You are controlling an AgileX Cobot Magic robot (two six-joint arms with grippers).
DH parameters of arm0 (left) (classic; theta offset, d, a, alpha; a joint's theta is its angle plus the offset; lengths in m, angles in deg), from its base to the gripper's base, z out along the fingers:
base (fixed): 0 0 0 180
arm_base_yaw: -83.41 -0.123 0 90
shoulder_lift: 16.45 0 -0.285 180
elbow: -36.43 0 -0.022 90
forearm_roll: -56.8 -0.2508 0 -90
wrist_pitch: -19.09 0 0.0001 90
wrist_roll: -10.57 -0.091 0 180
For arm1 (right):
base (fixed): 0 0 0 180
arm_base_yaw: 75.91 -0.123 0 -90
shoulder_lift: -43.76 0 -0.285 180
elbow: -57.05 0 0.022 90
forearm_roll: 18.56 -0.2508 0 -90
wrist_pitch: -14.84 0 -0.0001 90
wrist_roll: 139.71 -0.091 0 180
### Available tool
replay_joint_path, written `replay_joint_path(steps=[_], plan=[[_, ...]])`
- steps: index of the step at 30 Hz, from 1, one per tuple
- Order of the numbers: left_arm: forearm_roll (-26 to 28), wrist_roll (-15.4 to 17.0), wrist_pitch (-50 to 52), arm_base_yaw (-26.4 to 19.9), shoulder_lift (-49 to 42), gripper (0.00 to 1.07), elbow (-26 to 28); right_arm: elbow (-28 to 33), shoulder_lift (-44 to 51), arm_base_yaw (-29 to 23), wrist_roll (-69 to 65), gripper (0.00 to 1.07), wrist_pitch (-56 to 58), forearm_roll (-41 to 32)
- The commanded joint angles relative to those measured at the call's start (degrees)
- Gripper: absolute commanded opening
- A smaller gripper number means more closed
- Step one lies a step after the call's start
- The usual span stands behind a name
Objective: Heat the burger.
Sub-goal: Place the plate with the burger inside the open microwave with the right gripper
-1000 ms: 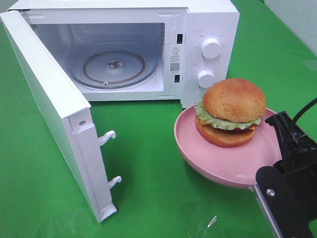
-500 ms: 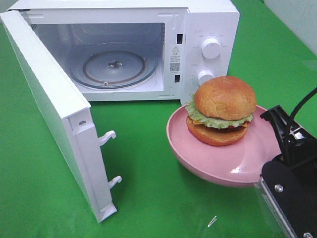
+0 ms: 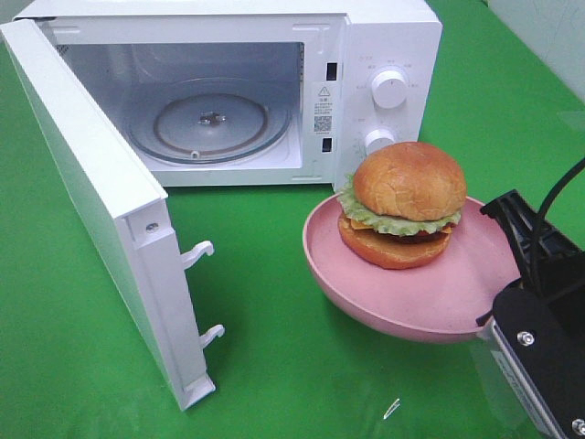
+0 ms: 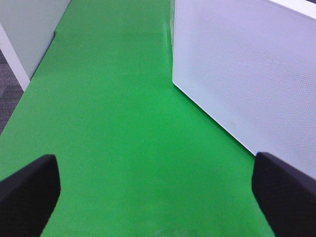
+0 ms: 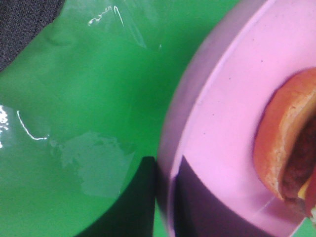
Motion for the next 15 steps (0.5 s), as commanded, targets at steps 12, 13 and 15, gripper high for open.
replay_joint_path(steps=[12,13,15], plan=[[0.23,0.17,0.34,0.11,-1.03,1.0,0.0,-4.41,-0.46,0.11,2.58,0.0,-3.67,-0.57],[0.23,0.17,0.34,0.11,-1.03,1.0,0.0,-4.41,-0.46,0.11,2.58,0.0,-4.01,-0.57],[0.23,0.17,0.34,0.11,-1.03,1.0,0.0,-4.41,-0.46,0.11,2.58,0.0,-4.93,-0.52]])
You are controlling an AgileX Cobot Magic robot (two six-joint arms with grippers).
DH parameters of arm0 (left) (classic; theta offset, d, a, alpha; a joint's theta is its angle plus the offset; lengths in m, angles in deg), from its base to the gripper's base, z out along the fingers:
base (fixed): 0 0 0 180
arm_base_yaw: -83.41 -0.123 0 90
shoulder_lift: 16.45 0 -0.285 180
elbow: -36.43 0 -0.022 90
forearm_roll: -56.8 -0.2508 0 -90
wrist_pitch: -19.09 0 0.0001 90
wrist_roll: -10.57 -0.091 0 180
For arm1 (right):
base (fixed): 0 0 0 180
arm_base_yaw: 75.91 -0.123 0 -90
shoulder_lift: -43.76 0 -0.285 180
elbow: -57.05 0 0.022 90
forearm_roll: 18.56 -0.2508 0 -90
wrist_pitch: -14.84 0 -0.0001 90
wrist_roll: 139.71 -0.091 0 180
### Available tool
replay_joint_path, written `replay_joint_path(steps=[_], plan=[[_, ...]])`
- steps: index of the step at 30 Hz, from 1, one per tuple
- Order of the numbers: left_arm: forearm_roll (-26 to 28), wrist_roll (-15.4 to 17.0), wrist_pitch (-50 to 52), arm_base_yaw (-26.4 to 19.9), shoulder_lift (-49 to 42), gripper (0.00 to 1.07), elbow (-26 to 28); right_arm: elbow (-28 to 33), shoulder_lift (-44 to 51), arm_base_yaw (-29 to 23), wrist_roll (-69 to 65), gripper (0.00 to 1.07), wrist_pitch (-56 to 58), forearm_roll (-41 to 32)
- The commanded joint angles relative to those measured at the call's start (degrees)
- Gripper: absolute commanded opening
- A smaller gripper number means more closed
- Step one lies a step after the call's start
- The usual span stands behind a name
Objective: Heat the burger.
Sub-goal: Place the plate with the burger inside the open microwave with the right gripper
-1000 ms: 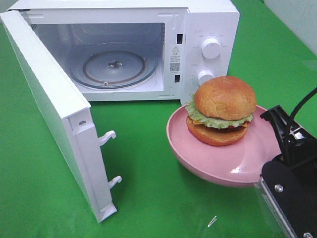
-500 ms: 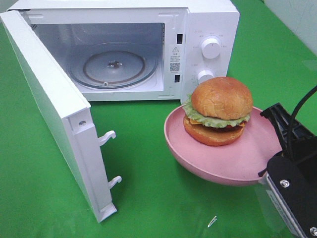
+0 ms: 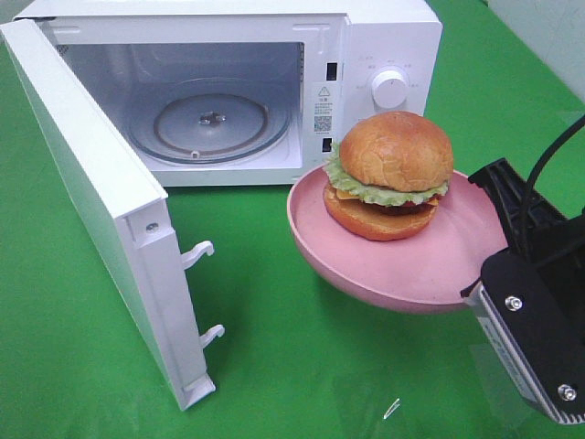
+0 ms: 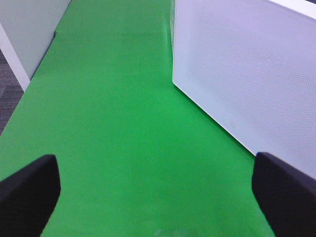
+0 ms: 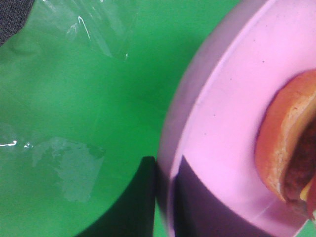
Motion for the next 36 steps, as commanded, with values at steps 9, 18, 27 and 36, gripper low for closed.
replay_joint_path(steps=[9,18,27,36], plan=[[0.23,0.17,0.34,0.11,-1.03,1.0,0.0,-0.97,0.29,-0.23,2.12,0.0,-6.76,1.09],[0.23,0.17,0.34,0.11,-1.03,1.0,0.0,-0.97,-1.55,-4.13,2.12,0.0,-7.51,1.72],[0.23,0.17,0.34,0.11,-1.03,1.0,0.0,-2.46,-5.44,-5.9,1.83,0.0,-9.68,2.98],[0.23,0.17,0.34,0.11,-1.03,1.0,0.0,-6.76,-11.34,-5.9,1.83,0.0,-9.91,3.09]])
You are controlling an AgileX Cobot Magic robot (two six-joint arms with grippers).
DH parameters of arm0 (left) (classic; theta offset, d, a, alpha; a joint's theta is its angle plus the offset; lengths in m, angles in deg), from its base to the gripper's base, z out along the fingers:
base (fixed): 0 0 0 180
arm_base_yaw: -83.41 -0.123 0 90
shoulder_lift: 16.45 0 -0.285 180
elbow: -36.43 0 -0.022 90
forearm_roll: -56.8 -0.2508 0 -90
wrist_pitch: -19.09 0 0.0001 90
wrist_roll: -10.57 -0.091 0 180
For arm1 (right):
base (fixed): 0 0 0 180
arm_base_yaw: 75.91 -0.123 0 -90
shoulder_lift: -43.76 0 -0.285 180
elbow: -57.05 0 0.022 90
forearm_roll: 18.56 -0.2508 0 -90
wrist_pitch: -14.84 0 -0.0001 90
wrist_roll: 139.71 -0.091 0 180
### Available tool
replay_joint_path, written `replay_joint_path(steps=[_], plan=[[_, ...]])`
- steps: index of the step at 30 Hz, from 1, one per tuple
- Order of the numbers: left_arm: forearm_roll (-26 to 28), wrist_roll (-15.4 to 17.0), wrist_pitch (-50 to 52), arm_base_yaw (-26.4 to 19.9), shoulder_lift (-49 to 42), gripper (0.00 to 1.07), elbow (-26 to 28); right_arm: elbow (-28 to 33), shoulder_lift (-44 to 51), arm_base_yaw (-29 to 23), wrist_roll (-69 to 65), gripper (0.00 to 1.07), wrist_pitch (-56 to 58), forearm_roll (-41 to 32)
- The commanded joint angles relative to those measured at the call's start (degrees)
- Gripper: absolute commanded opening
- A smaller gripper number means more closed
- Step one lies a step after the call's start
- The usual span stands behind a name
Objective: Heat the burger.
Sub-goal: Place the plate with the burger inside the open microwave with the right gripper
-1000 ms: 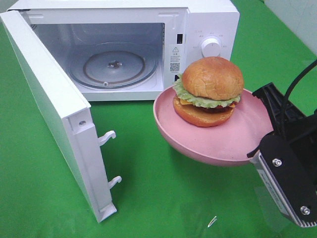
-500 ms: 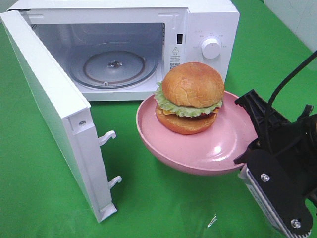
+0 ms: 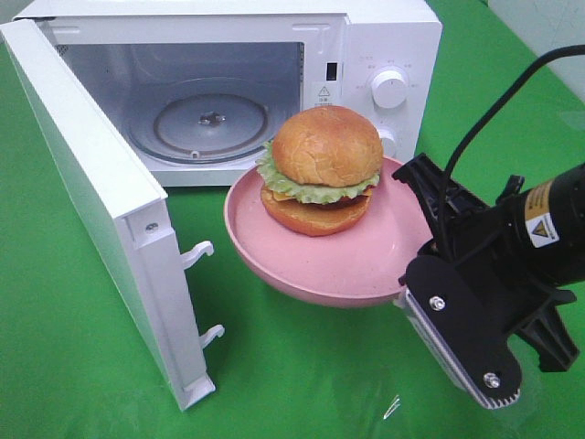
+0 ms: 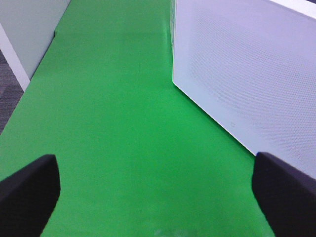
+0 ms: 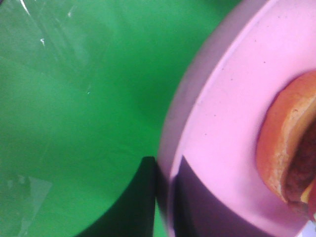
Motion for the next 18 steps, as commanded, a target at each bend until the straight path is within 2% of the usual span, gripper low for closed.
replay_joint_path(steps=[1,18], plan=[[0.23,0.17,0.34,0.11,-1.03,1.0,0.0,-2.52,-2.69,-0.06,0.23,0.0,-4.13,0.52],[0.23,0.17,0.34,0.11,-1.03,1.0,0.0,-10.26,-11.8,0.06,-0.23,0.0,-5.27,0.52]])
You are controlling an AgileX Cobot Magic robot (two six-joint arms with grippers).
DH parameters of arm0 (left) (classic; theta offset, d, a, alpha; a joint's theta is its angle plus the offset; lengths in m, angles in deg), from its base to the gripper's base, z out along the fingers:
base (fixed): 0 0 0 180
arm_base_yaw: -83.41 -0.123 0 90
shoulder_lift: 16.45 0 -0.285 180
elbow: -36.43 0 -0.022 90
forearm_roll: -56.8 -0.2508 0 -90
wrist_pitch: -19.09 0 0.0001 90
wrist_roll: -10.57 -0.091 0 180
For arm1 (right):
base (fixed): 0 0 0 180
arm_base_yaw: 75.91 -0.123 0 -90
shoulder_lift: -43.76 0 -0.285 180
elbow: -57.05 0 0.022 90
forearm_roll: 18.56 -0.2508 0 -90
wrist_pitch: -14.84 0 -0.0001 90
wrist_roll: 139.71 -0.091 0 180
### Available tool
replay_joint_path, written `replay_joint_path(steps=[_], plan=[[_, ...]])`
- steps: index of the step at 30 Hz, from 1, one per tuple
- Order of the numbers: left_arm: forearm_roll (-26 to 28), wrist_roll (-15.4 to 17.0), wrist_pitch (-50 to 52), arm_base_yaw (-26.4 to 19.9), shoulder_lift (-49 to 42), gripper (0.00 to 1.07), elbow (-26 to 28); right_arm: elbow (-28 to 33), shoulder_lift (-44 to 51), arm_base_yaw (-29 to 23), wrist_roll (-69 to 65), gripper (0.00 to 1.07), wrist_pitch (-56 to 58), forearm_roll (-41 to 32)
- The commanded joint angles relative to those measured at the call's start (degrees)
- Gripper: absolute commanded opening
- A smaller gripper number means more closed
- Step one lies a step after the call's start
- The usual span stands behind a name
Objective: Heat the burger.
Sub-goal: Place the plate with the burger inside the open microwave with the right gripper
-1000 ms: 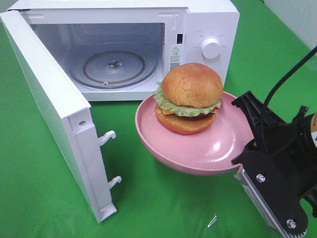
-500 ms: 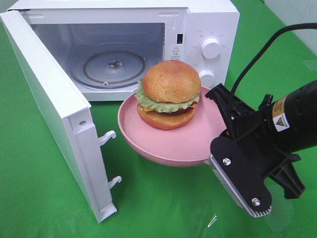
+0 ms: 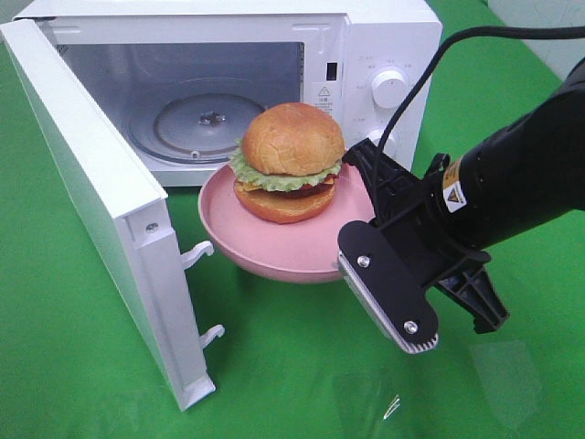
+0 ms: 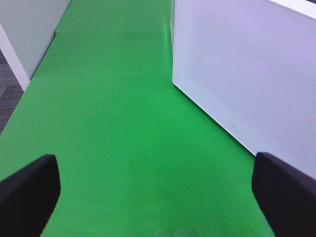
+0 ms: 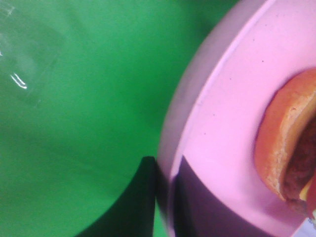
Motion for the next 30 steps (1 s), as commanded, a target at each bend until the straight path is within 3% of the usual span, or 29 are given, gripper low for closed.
replay_joint_path(steps=[1,13,30], plan=[[0.23,0.17,0.34,0.11,-1.03,1.0,0.0,-2.01,-0.4,0.06,0.11,0.0,-3.67,0.52],[0.23,0.17,0.34,0.11,-1.03,1.0,0.0,-7.05,-4.87,-2.75,-1.15,0.0,-2.86,0.34],[0.23,0.17,0.34,0.11,-1.03,1.0,0.0,-14.61,-9.05,-2.58,-0.46,0.0,2.41,-3.09]])
